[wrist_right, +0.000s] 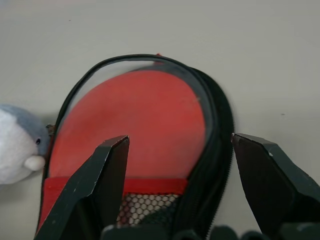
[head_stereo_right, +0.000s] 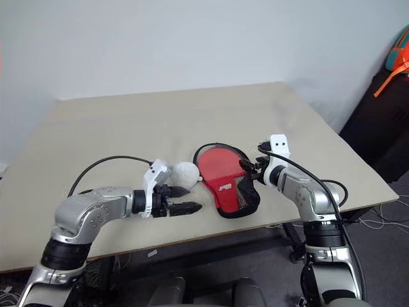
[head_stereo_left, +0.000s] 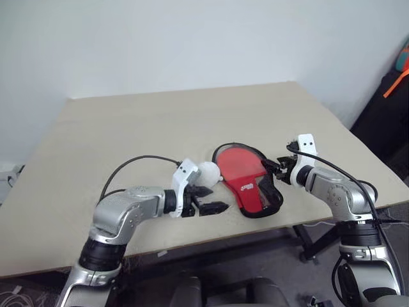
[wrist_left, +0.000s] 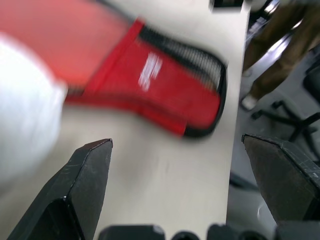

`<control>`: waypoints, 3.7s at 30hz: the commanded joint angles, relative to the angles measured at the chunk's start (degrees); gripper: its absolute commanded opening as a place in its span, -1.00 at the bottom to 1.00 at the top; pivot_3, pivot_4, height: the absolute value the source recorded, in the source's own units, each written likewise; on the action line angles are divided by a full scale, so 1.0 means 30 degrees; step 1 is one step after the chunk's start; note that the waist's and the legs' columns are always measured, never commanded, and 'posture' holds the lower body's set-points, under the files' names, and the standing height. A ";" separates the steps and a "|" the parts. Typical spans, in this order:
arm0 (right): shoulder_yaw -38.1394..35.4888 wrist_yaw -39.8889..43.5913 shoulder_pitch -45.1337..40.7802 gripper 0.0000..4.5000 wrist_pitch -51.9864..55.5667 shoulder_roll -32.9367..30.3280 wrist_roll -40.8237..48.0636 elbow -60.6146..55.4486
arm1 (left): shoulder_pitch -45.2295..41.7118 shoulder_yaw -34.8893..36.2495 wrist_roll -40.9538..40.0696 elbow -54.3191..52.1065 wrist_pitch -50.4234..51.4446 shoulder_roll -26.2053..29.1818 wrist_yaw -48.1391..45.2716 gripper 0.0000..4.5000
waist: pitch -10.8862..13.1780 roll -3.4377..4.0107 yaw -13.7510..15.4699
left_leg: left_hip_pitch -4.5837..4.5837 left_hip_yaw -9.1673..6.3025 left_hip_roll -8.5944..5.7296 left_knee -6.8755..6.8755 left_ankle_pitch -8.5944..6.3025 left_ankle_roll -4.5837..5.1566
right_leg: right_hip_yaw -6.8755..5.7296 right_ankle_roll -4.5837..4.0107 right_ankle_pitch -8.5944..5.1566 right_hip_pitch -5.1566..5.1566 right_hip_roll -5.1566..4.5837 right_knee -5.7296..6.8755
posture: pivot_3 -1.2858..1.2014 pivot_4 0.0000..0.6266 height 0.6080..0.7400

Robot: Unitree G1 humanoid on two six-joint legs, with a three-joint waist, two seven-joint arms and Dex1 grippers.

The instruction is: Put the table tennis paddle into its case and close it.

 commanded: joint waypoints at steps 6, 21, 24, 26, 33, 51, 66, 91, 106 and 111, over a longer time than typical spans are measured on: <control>-0.0082 0.0215 -0.0151 0.98 -0.0495 0.0148 -0.0405 -0.1010 | -0.1723 0.2682 -0.1338 0.1748 0.4217 -0.4799 0.3845 1.00 | 0.0000 -0.0016 -0.0032 | -0.0005 -0.0022 -0.0009 0.0003 0.0040 0.0068 | -0.0001 0.0008 0.0000 0.0001 0.0012 0.0011 | 0.03 -1.00 1.00; -0.1418 -0.0723 -0.0513 0.98 -0.0831 0.0736 -0.0761 -0.0591 | -0.4971 0.7447 -0.0307 0.6916 0.8721 -0.9926 0.8522 1.00 | -0.0001 -0.0019 -0.0038 | -0.0003 -0.0044 -0.0018 0.0002 0.0042 0.0072 | 0.0005 0.0043 0.0018 0.0008 0.0028 0.0002 | 0.03 -1.00 1.00; -0.1629 -0.0941 -0.0666 0.98 -0.0976 0.0884 -0.0870 -0.0360 | -0.5314 0.7894 -0.0055 0.7660 0.8721 -1.0808 0.9219 1.00 | -0.0002 -0.0020 -0.0021 | -0.0001 -0.0049 -0.0018 0.0001 0.0042 0.0067 | 0.0002 0.0043 0.0020 0.0016 0.0028 0.0003 | 0.03 -1.00 1.00; -0.1725 -0.1065 -0.0745 0.98 -0.1132 0.0952 -0.0903 -0.0269 | -0.5472 0.8112 0.0167 0.7930 0.8718 -1.1264 0.9514 1.00 | -0.0003 -0.0020 -0.0016 | -0.0002 -0.0052 -0.0027 0.0007 0.0039 0.0059 | 0.0004 0.0039 0.0018 0.0024 0.0028 -0.0001 | 0.03 -1.00 1.00; -0.1847 -0.1294 -0.0710 0.98 -0.1194 0.1011 -0.1060 -0.0342 | -0.6169 0.9549 0.0642 0.9537 0.8684 -1.3232 1.0748 1.00 | -0.0013 -0.0023 -0.0015 | 0.0001 -0.0064 -0.0042 0.0008 0.0034 0.0050 | 0.0003 0.0039 0.0017 0.0034 0.0019 -0.0008 | 0.03 -1.00 1.00; -0.2260 -0.1775 -0.0630 1.00 -0.1366 0.1242 -0.1090 -0.0419 | -0.6466 1.0118 0.0071 1.1834 0.7711 -1.4366 1.2014 -0.19 | -0.0034 -0.0017 0.0003 | 0.0000 -0.0079 -0.0079 0.0024 0.0007 0.0004 | 0.0001 0.0034 0.0003 0.0068 -0.0014 -0.0017 | 0.03 -1.00 1.00; -0.2621 -0.2131 -0.0462 1.00 -0.1414 0.1319 -0.1074 -0.0657 | -0.6704 1.0753 -0.0942 1.2510 0.7153 -1.4677 1.2906 -0.98 | -0.0034 -0.0017 -0.0005 | 0.0002 -0.0081 -0.0080 0.0020 0.0006 0.0003 | 0.0001 0.0035 0.0001 0.0061 -0.0015 -0.0015 | 0.03 -1.00 1.00; -0.2150 -0.2113 -0.0475 1.00 -0.1478 0.1707 -0.1331 -0.1222 | -0.3920 0.2545 -1.7385 1.1284 0.8721 -0.3894 1.7327 -0.98 | -0.0029 -0.0018 -0.0131 | -0.0009 -0.0088 -0.0059 -0.0046 0.0035 0.0049 | 0.0014 0.0083 0.0016 -0.0010 0.0005 0.0006 | 0.03 -1.00 1.00; -0.1554 -0.1751 -0.0366 1.00 -0.1133 0.1875 -0.1256 -0.1892 | -0.3775 0.0375 -2.1481 0.9260 0.6859 -0.3388 2.1228 -0.98 | -0.0029 -0.0019 -0.0020 | -0.0008 -0.0071 -0.0065 -0.0042 0.0025 -0.0037 | 0.0013 0.0033 0.0000 -0.0004 -0.0001 0.0001 | 0.03 -1.00 1.00; -0.1211 -0.1642 -0.0138 1.00 -0.1120 0.1979 -0.1335 -0.2042 | -0.3796 0.0895 -2.1386 0.8115 0.6321 -0.2036 2.0736 -0.41 | -0.0028 -0.0019 -0.0027 | -0.0008 -0.0068 -0.0065 -0.0050 0.0028 -0.0046 | 0.0014 0.0033 -0.0001 -0.0012 -0.0001 0.0002 | 0.03 -1.00 1.00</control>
